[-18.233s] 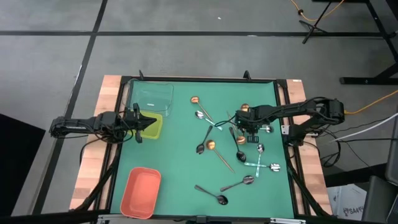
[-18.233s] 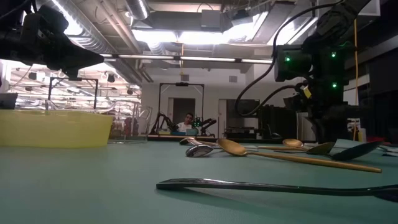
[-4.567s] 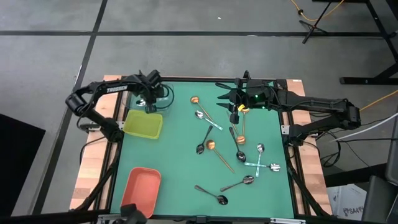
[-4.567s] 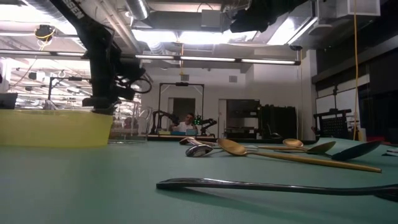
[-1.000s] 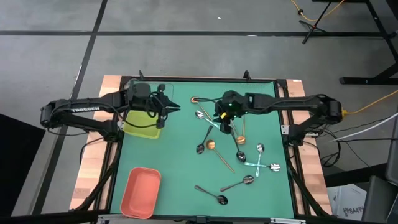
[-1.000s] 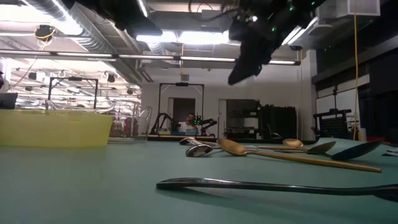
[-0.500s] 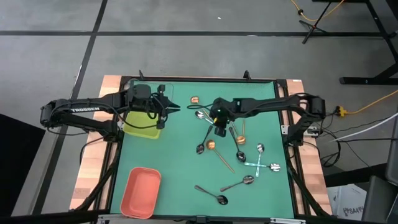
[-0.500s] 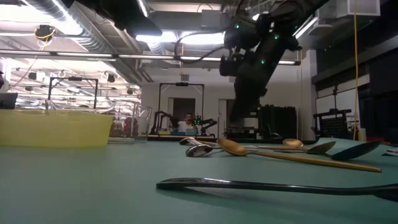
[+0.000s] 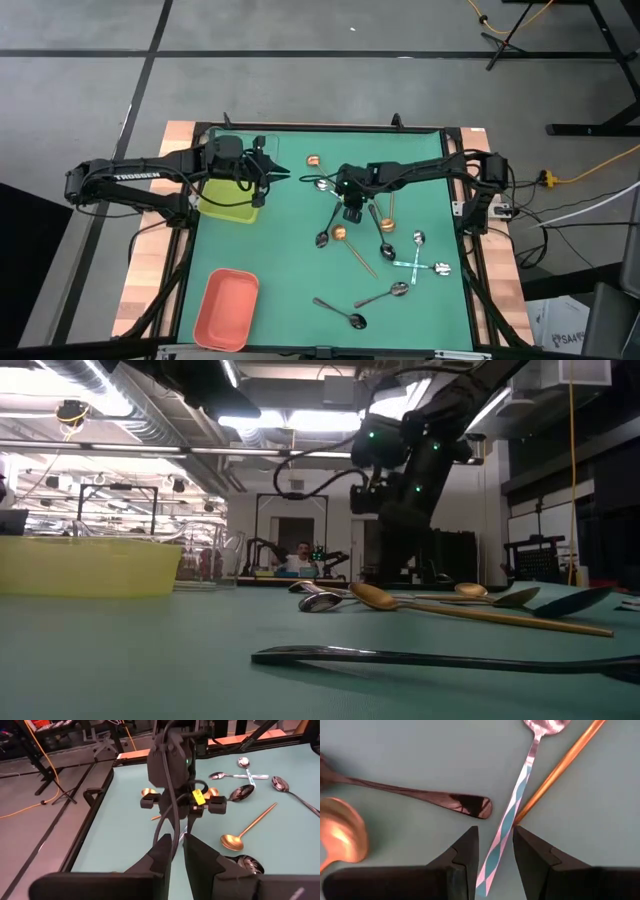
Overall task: Sort silverware by color (type)
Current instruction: Put the white spoon into the transparent bin
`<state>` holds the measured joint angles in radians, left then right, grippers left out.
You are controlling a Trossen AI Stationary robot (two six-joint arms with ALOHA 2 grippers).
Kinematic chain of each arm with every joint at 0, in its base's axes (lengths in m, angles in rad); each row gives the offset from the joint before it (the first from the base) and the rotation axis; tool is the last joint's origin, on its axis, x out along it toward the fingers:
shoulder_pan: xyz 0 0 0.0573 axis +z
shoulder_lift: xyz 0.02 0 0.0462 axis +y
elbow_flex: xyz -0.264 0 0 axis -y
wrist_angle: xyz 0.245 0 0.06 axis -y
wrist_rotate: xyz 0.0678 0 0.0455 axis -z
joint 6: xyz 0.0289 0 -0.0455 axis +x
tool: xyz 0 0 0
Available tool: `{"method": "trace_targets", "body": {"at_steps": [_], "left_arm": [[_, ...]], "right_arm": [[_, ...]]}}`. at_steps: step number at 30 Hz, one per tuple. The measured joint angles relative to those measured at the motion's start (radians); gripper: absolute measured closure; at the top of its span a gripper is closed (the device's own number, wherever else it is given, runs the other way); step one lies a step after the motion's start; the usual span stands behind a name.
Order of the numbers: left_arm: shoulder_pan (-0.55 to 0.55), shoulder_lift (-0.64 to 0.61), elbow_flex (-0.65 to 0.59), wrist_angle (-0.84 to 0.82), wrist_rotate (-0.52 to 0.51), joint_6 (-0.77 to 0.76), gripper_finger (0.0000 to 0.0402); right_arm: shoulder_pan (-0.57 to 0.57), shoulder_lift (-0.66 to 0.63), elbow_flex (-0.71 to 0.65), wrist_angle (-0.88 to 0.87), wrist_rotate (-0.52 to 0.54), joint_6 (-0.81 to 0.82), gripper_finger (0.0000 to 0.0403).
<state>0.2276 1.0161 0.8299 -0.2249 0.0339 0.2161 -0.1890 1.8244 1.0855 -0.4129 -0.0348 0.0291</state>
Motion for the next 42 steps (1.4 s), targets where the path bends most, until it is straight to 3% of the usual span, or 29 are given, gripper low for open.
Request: {"method": "trace_targets", "body": {"at_steps": [26,37,42], "left_arm": [[0.000,0.000,0.000,0.000,0.000,0.000,0.0358],[0.000,0.000,0.000,0.000,0.000,0.000,0.0358],[0.000,0.000,0.000,-0.001,0.000,0.000,0.0358]], "right_arm": [[0.000,0.063,0.003,0.002,0.001,0.000,0.0294],[0.000,0.064,0.002,0.001,-0.002,0.000,0.0390],[0.000,0.065,0.001,0.001,-0.002,0.000,0.0391]]}}
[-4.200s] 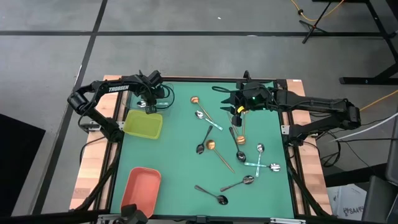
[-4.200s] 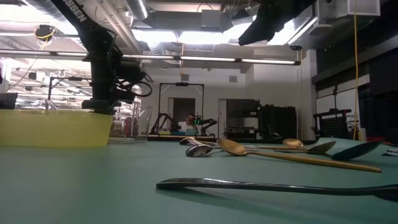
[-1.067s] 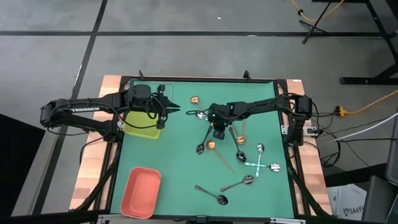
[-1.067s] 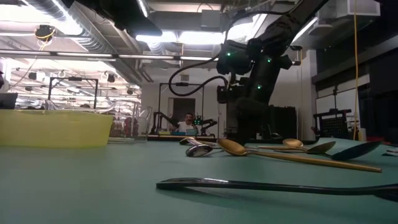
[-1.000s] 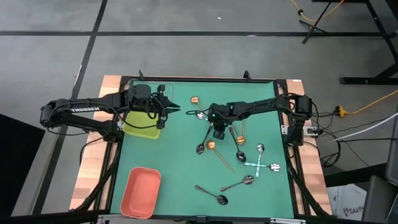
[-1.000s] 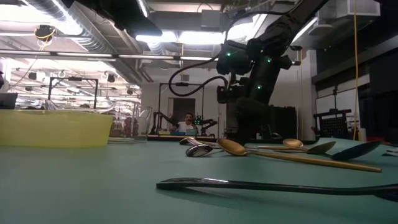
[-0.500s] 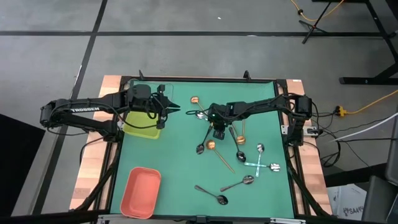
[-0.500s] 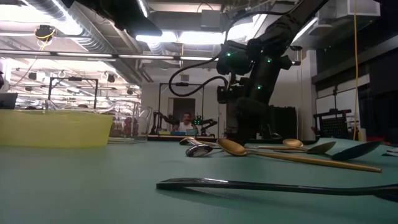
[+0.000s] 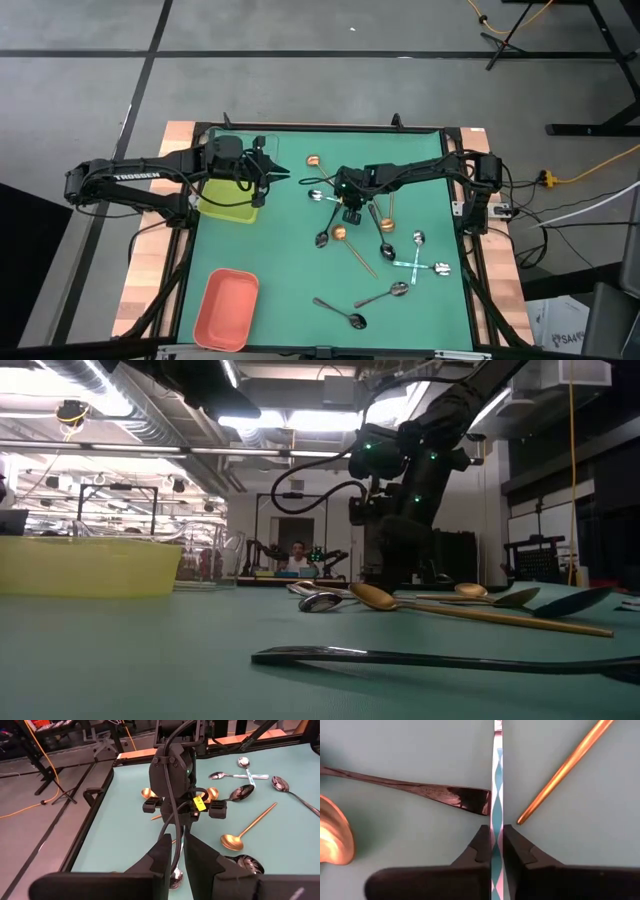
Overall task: Sort silverware by color (type)
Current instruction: Put the white spoon into the transparent bin
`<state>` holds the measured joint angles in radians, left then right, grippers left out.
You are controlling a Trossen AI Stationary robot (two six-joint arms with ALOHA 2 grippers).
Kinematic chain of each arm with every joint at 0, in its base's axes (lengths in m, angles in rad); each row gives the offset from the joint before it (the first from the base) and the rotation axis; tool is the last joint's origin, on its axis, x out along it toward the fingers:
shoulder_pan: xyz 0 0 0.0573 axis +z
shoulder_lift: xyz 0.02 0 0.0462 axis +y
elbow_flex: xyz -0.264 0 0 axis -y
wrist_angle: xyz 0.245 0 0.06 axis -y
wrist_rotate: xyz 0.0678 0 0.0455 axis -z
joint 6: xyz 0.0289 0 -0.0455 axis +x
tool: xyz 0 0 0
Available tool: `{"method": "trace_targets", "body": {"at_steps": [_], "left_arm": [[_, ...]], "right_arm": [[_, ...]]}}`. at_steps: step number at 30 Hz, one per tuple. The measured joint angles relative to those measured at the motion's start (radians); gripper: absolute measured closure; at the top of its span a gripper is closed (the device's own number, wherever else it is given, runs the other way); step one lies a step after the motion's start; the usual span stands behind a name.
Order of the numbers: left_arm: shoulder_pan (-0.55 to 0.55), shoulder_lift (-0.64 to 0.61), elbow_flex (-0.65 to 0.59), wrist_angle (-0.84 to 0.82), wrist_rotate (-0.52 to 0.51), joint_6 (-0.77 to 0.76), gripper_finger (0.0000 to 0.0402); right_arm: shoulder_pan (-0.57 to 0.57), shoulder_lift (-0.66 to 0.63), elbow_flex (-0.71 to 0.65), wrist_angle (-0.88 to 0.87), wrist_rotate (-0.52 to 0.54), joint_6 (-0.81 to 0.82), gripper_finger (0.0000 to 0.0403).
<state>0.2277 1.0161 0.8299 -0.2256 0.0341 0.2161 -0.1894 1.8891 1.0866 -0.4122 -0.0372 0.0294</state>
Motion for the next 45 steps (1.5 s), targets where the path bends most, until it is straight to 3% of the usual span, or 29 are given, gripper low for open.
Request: {"method": "trace_targets", "body": {"at_steps": [30,45], "left_arm": [[0.000,0.000,0.000,-0.001,0.000,0.000,0.0358],[0.000,0.000,0.000,-0.001,0.001,0.000,0.0358]], "right_arm": [[0.000,-0.146,0.000,-0.010,0.001,-0.008,0.0400],[0.000,-0.147,0.189,-0.064,0.000,-0.064,0.0399]]}}
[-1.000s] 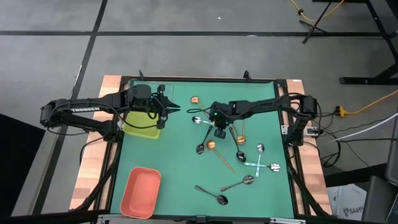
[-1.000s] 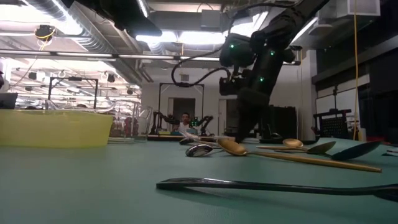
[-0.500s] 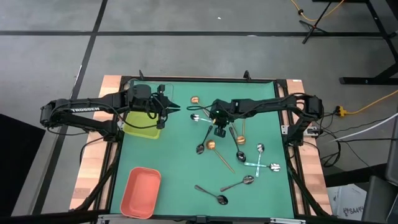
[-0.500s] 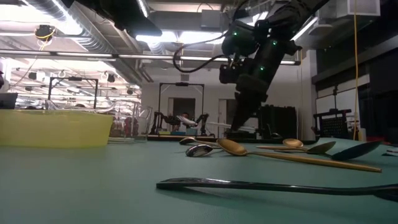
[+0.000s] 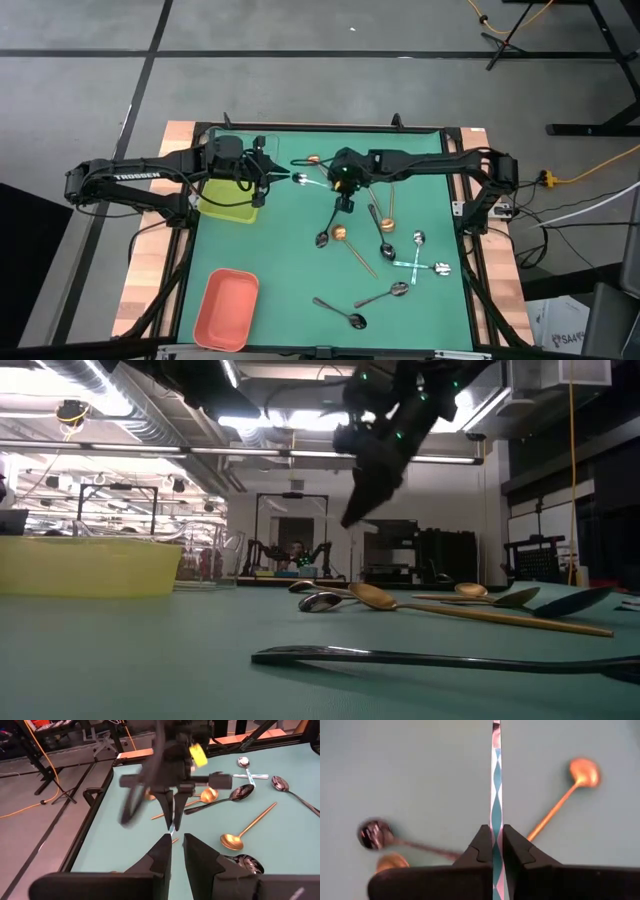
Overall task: Sort silverware by color (type)
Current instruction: Put the white spoon into the transparent bin
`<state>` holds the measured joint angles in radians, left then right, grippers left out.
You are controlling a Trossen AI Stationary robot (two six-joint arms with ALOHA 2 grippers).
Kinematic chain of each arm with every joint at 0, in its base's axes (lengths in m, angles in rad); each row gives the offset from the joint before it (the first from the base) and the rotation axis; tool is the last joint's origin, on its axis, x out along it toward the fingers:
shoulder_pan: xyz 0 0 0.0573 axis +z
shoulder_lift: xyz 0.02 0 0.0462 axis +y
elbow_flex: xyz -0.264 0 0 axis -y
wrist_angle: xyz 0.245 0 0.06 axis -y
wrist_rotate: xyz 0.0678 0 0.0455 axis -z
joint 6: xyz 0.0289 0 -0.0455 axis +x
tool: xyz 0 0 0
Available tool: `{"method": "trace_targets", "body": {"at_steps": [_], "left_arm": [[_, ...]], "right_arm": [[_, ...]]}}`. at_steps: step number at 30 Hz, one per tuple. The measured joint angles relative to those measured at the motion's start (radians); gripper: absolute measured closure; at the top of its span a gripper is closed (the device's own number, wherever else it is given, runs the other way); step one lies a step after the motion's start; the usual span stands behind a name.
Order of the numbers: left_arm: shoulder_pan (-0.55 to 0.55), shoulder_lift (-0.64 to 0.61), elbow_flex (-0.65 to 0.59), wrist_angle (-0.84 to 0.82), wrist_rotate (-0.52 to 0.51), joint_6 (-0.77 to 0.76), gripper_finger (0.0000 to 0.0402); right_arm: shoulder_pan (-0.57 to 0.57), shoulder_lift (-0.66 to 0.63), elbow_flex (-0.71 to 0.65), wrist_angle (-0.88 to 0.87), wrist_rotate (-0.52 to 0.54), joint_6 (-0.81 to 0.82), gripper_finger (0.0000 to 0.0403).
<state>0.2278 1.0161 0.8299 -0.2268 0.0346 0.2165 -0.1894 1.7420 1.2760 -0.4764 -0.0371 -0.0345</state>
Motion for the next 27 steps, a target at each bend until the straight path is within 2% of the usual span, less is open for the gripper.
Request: {"method": "trace_targets", "body": {"at_steps": [5,11,20,27], "left_arm": [[0.000,0.000,0.000,0.000,0.000,0.000,0.0358],[0.000,0.000,0.000,0.000,0.000,0.000,0.0358],[0.000,0.000,0.000,0.000,0.000,-0.020,0.0355],[0.000,0.003,0.000,-0.031,-0.017,-0.059,0.0297]], "right_arm": [[0.000,0.000,0.077,0.001,-0.001,-0.031,0.0398],[0.000,0.000,0.140,0.001,-0.067,-0.053,0.0398],[0.000,0.000,0.153,-0.008,-0.132,-0.052,0.0398],[0.000,0.000,0.153,-0.031,-0.140,-0.049,0.0398]]}}
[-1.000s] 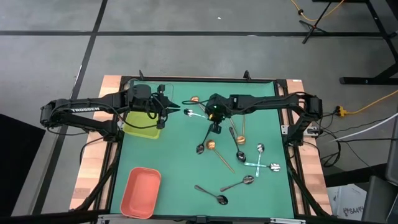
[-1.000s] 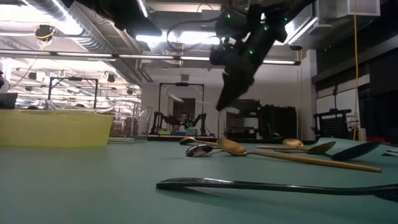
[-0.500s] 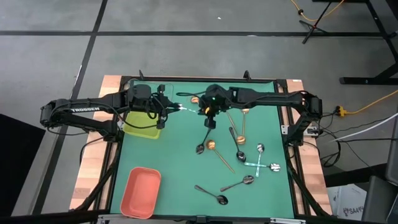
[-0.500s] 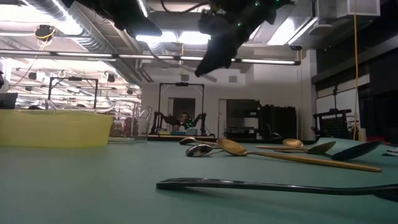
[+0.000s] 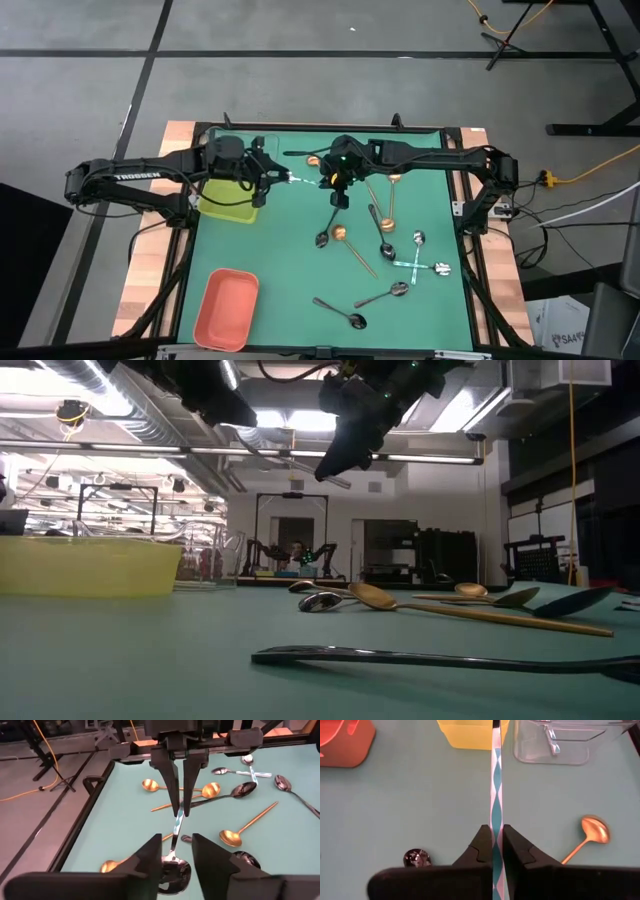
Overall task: Sort silverware by color (type)
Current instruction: Put the white spoon into the transparent bin
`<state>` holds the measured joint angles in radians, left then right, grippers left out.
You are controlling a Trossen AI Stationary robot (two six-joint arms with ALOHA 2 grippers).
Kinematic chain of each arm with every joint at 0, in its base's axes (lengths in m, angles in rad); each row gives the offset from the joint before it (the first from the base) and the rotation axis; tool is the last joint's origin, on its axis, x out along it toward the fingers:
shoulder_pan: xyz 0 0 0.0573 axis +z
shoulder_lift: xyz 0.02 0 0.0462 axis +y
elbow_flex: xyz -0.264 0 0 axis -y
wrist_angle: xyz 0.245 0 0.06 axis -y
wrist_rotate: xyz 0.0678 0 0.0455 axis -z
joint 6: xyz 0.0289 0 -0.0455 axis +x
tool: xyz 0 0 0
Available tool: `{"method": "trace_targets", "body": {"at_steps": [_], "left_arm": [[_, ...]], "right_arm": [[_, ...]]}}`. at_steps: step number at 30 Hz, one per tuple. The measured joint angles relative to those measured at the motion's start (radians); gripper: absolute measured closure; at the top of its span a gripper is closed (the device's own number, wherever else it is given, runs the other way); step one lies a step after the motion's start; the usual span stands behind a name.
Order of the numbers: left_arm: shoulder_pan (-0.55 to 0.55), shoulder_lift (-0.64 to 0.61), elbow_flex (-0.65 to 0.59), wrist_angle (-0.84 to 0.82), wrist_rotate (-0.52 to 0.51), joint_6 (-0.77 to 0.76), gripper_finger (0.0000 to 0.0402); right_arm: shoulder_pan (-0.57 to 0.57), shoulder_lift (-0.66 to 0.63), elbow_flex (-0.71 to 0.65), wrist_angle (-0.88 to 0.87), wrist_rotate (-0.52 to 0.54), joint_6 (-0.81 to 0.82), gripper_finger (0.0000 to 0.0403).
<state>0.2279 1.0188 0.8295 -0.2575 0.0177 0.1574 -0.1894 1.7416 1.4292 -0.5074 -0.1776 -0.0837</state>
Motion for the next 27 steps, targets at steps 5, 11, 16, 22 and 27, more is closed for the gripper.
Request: {"method": "trace_targets", "body": {"at_steps": [5,11,16,22,27], "left_arm": [[0.000,0.025,0.000,0.008,0.001,-0.001,0.0255],[-0.008,0.081,0.000,0.025,0.001,-0.034,0.0231],[-0.023,0.164,0.000,0.088,0.000,-0.047,0.0231],[-0.047,0.261,0.000,0.213,0.000,-0.043,0.0239],[-0.063,0.339,0.000,0.312,-0.001,-0.044,0.0241]], "right_arm": [[0.000,0.000,0.000,-0.002,0.000,0.000,0.0398],[0.000,0.000,0.000,-0.063,0.000,0.001,0.0398],[0.000,0.000,0.000,-0.128,0.000,0.006,0.0398],[0.000,0.000,0.000,-0.239,0.000,0.012,0.0398],[0.000,0.000,0.000,-0.287,0.000,0.051,0.0398]]}}
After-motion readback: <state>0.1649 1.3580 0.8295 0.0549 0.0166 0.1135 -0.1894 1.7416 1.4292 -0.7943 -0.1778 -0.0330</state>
